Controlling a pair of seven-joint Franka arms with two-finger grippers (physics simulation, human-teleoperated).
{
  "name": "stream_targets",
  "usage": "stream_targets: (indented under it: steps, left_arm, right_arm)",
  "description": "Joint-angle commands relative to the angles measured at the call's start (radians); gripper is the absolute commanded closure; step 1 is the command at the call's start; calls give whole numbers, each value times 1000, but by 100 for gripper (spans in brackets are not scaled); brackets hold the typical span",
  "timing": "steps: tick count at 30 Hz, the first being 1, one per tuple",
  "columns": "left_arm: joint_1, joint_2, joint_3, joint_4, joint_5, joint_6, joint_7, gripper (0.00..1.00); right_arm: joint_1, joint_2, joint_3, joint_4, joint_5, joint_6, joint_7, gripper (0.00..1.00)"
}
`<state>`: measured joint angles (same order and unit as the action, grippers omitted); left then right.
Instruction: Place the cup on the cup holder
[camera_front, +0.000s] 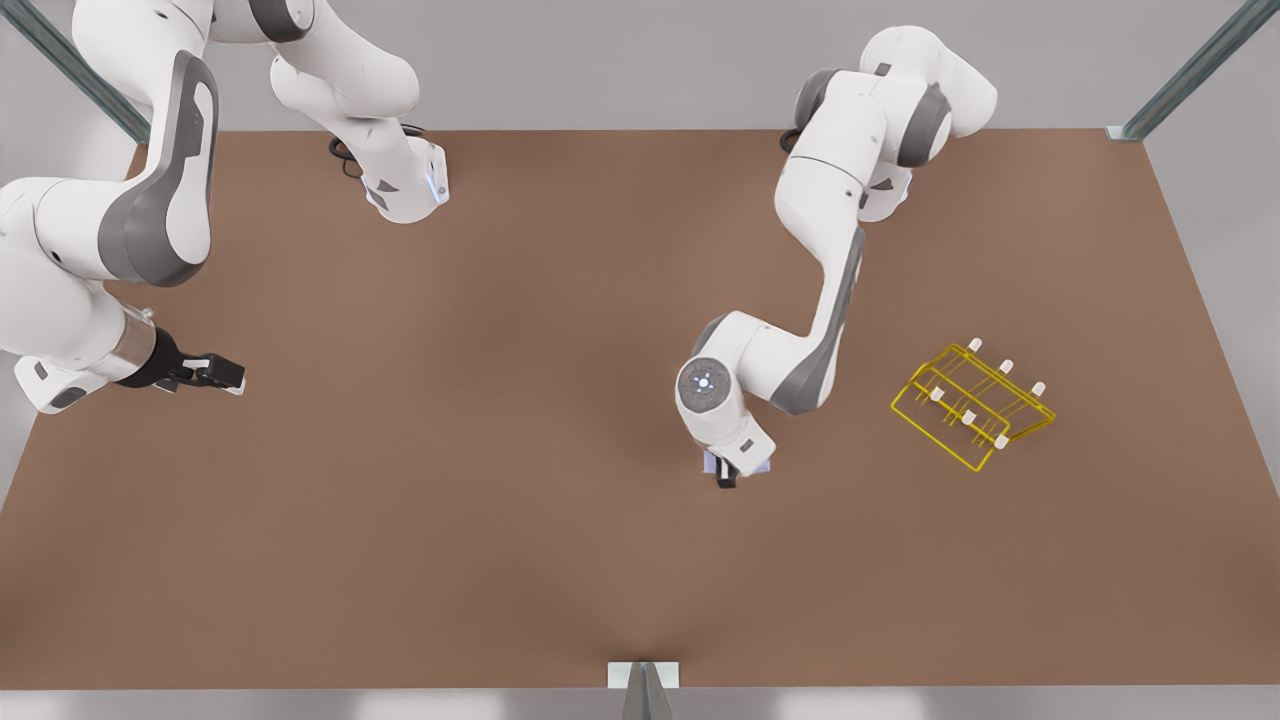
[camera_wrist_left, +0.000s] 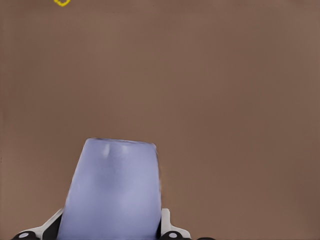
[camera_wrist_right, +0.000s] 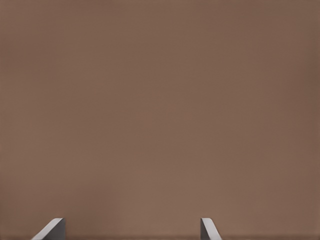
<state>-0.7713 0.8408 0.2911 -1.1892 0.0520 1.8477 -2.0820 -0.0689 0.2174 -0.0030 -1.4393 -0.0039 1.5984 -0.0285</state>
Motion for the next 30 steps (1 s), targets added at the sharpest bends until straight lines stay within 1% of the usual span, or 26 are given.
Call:
stream_targets:
  steps: [1,5,7,10,15,20,22,27,30]
  left_arm:
    - [-3,-2,13,0,198,-337,123,19]
    - [-6,1,17,-7,416,-504,59,19]
    - [-5,3,28,-29,511,-547,40,19]
    - [-6,-3,75,-59,566,-558,-21,19]
    - [-13,-19,75,-127,678,-620,-59,19]
    - [-11,-32,75,-262,786,-619,-156,19]
    - [-6,-32,75,-311,806,-585,-199,19]
    - [3,-31,75,-337,822,-559,-220,19]
    - [7,-32,77,-431,851,-502,-302,19]
  right_arm:
    - [0,-1,0,0,-1,-2,2,0]
    - [-5,0,0,0,1,0,2,0]
    - [-5,5,-2,0,-1,0,2,0]
    - [-6,3,-2,2,-1,0,2,0]
    - [-9,3,-8,2,-4,0,2,0]
    - [-9,5,-8,0,-2,0,1,0]
    - [-11,3,-8,0,-4,0,1,0]
    - [-11,5,-8,0,-4,0,2,0]
    - [-11,3,-8,0,-4,0,-2,0]
